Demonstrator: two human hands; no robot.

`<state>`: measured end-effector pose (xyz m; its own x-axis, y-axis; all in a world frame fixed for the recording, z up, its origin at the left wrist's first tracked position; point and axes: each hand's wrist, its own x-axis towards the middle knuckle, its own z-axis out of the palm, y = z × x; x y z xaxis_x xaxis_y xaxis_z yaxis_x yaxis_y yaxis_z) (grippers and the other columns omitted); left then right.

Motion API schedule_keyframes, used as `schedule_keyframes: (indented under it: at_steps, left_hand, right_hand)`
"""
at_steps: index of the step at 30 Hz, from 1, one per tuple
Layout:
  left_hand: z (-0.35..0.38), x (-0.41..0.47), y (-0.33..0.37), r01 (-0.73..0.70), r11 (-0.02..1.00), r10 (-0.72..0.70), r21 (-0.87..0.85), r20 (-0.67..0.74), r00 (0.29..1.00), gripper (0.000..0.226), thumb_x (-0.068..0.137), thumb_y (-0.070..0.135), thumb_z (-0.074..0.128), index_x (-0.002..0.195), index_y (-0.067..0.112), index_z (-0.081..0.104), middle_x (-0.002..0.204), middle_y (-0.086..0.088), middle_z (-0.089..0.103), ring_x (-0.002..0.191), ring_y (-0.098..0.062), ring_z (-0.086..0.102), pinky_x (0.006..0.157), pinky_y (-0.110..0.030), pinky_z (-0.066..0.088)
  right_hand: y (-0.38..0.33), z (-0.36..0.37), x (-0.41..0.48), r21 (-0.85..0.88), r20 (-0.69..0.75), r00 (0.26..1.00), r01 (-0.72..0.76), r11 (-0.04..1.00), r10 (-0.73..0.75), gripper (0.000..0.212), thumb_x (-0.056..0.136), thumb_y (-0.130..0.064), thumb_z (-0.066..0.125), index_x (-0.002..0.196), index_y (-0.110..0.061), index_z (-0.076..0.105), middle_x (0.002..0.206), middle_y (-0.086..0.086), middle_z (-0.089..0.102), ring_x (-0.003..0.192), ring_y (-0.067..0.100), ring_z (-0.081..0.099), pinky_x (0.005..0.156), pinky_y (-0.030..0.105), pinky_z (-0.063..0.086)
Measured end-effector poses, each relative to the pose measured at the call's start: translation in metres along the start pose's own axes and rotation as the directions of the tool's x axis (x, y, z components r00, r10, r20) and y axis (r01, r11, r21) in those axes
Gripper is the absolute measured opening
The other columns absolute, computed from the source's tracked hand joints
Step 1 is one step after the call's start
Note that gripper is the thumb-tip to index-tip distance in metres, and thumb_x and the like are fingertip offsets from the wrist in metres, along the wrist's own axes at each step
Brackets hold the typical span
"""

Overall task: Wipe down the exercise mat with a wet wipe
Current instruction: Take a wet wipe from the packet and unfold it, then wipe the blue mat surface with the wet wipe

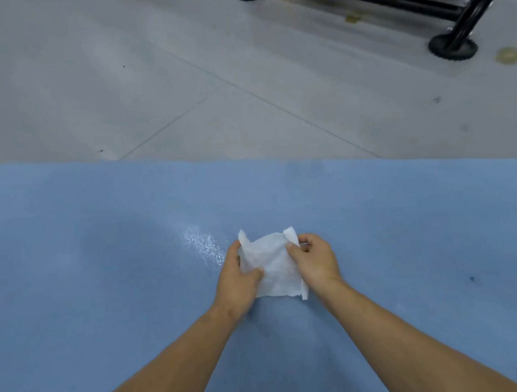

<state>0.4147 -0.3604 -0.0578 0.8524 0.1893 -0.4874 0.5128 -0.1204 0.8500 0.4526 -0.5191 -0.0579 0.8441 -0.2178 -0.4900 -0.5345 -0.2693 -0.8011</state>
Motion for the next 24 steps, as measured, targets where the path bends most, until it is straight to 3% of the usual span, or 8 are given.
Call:
schedule_keyframes:
  at_steps: [2,4,7,11,14,18,22,24]
  left_hand:
    - [0.003,0.007,-0.004,-0.025,0.998,0.024,0.050,0.007,1.000,0.081,0.089,-0.003,0.067,0.150,0.040,0.034,0.121,0.012,0.061,0.104,0.003,0.061,0.072,-0.008,0.049]
    - [0.008,0.014,-0.002,-0.059,0.992,0.059,0.113,0.001,0.998,0.087,0.087,-0.005,0.066,0.153,0.040,0.032,0.117,0.011,0.060,0.103,-0.006,0.064,0.079,-0.014,0.050]
    - [0.014,0.021,0.000,-0.140,0.952,0.136,0.273,0.032,0.990,0.072,0.086,-0.005,0.057,0.145,0.035,0.050,0.129,0.003,0.058,0.118,-0.019,0.059,0.103,-0.037,0.050]
    - [0.017,0.018,-0.006,-0.164,0.924,0.161,0.345,0.036,0.986,0.047,0.088,-0.003,0.055,0.122,0.027,0.069,0.121,0.008,0.054,0.112,-0.016,0.060,0.098,-0.027,0.047]
    - [0.020,0.015,-0.007,-0.210,0.907,0.188,0.366,0.095,0.978,0.058,0.086,-0.004,0.058,0.137,0.023,0.060,0.129,0.016,0.046,0.115,-0.013,0.059,0.097,-0.026,0.049]
    - [0.018,0.010,-0.009,-0.259,0.857,0.206,0.446,0.165,0.965,0.074,0.082,0.003,0.063,0.150,0.028,0.044,0.139,0.021,0.034,0.113,-0.008,0.058,0.095,-0.037,0.054]
    - [0.010,0.007,-0.013,-0.267,0.854,0.221,0.446,0.155,0.963,0.064,0.083,0.013,0.067,0.138,0.043,0.051,0.128,0.027,0.032,0.096,-0.003,0.063,0.085,-0.041,0.057]
    - [0.003,0.006,-0.019,-0.285,0.826,0.233,0.487,0.165,0.958,0.058,0.087,0.020,0.067,0.141,0.036,0.052,0.129,0.026,0.033,0.101,-0.006,0.062,0.087,-0.040,0.056]
  right_hand:
    - [0.008,-0.002,0.001,-0.026,-0.043,0.999,0.004,1.000,-0.005,0.011,0.088,-0.024,0.075,0.088,-0.027,0.065,0.088,-0.010,0.071,0.079,0.005,0.067,0.066,0.018,0.048]
    - [0.016,-0.006,0.001,-0.054,-0.093,0.996,-0.006,0.999,0.001,0.014,0.086,-0.019,0.076,0.088,-0.027,0.065,0.083,-0.014,0.069,0.075,0.006,0.065,0.060,0.012,0.043]
    - [0.024,-0.013,0.003,-0.090,-0.202,0.979,-0.038,0.995,0.019,0.017,0.090,-0.017,0.069,0.078,-0.029,0.062,0.077,-0.017,0.065,0.070,0.005,0.061,0.053,0.008,0.037]
    - [0.027,-0.024,0.007,-0.163,-0.282,0.959,-0.035,0.986,-0.013,0.016,0.095,-0.019,0.060,0.083,-0.027,0.067,0.086,-0.007,0.068,0.083,0.020,0.065,0.067,0.028,0.049]
    - [0.027,-0.023,0.005,-0.252,-0.269,0.959,0.022,0.967,-0.092,0.016,0.098,-0.023,0.054,0.092,-0.020,0.069,0.099,0.005,0.065,0.088,0.024,0.063,0.076,0.037,0.053]
    - [0.024,-0.006,-0.010,-0.326,-0.110,0.961,0.205,0.923,-0.253,0.023,0.095,-0.026,0.062,0.116,-0.026,0.069,0.106,-0.007,0.059,0.096,0.016,0.062,0.083,0.037,0.053]
    - [0.033,0.019,-0.026,-0.392,0.157,0.898,0.438,0.809,-0.410,0.030,0.094,-0.029,0.063,0.122,-0.021,0.066,0.114,-0.010,0.059,0.106,0.011,0.058,0.089,0.032,0.051]
    - [0.039,0.026,-0.028,-0.424,0.241,0.857,0.514,0.745,-0.455,0.033,0.098,-0.025,0.060,0.129,-0.017,0.065,0.131,-0.008,0.056,0.122,0.013,0.053,0.099,0.028,0.047]
